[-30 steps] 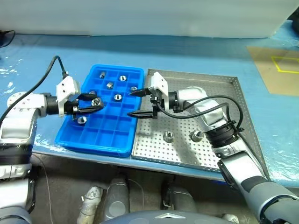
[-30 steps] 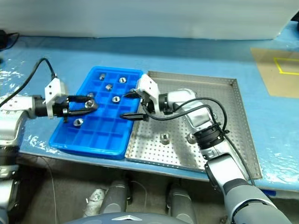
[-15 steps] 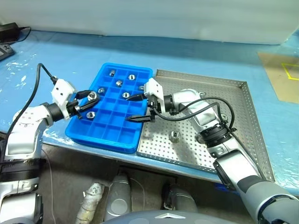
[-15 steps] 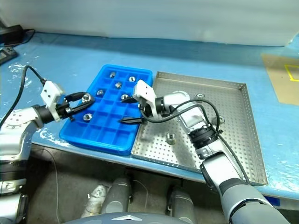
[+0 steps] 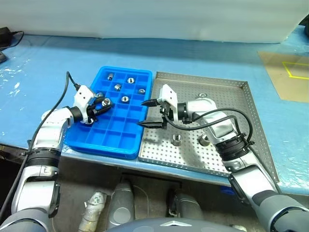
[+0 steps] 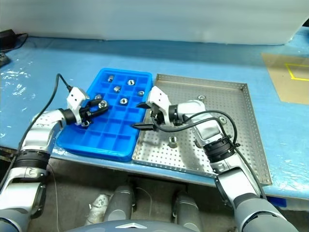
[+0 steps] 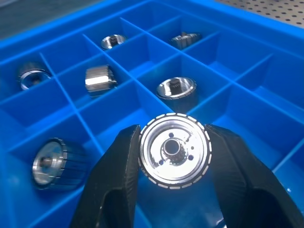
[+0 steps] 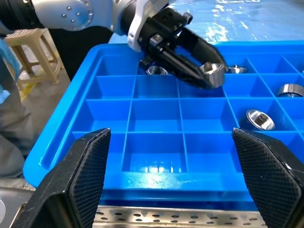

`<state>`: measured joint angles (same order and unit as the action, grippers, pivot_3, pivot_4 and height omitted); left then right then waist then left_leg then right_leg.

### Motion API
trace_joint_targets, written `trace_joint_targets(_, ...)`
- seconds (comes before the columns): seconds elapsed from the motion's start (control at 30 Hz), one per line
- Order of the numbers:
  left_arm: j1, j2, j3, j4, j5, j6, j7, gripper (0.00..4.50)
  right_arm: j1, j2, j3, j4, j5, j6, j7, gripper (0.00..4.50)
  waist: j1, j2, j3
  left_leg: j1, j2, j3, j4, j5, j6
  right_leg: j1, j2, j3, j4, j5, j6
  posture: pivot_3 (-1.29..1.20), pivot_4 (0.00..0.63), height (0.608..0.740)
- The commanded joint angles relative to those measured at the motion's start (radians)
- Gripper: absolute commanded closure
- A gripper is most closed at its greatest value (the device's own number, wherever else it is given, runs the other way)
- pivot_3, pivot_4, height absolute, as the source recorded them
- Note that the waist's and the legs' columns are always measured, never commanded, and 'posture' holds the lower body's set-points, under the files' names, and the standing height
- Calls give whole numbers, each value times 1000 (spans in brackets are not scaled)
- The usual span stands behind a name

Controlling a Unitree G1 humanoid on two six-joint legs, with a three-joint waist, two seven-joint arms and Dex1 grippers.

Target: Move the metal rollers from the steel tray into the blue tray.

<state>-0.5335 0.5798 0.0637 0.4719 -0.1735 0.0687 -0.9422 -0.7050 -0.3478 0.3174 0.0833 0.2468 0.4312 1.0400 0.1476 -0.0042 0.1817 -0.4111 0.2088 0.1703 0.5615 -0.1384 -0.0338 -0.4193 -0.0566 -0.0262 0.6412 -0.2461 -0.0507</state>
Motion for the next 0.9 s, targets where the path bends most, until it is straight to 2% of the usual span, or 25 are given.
trace_joint_targets(0.03, -9, 13, 1, -22, -16, -20, -36, 2714, -1, -1, -32, -56, 17, 2, -12, 277, 0, 0, 0, 0, 0, 0, 0, 0, 0, 0, 0, 0, 0, 0, 0, 102, 150, 740)
trace_joint_targets(0.17, -13, 22, -2, -4, 9, -34, -20, 1451, -2, 1, -33, -55, 18, 0, -17, 277, 0, 0, 0, 0, 0, 0, 0, 0, 0, 0, -1, 0, 0, -1, -1, 105, 150, 740)
trace_joint_targets(0.5, -19, 27, 12, -24, 9, -49, 10, 1451, -7, 7, -29, -38, 14, -14, -16, 277, 1, 0, 0, 0, 0, 0, 0, 0, 0, 0, 0, 0, 1, -1, -1, 118, 150, 740)
trace_joint_targets(0.63, 10, 49, 31, -191, -106, 93, -75, 1451, -3, 0, -46, -51, 28, 3, -18, 277, 1, 0, 0, 0, 0, 0, 1, 0, 0, 0, 0, 0, 1, -1, -1, 114, 150, 740)
trace_joint_targets(0.77, 70, 68, -1, -379, -188, 211, -148, 1451, 21, -52, -83, -69, 40, 23, -7, 277, 1, 0, 0, 0, -1, 1, 0, 0, 0, 0, -1, 0, 1, -1, -2, 90, 150, 740)
trace_joint_targets(0.9, -37, 48, -13, -431, -228, 265, -155, 1451, 71, -124, -116, -107, 48, 47, -3, 277, 6, 0, 0, 0, -1, 1, 1, 0, 0, 0, -1, 0, 0, -1, -2, 66, 150, 740)
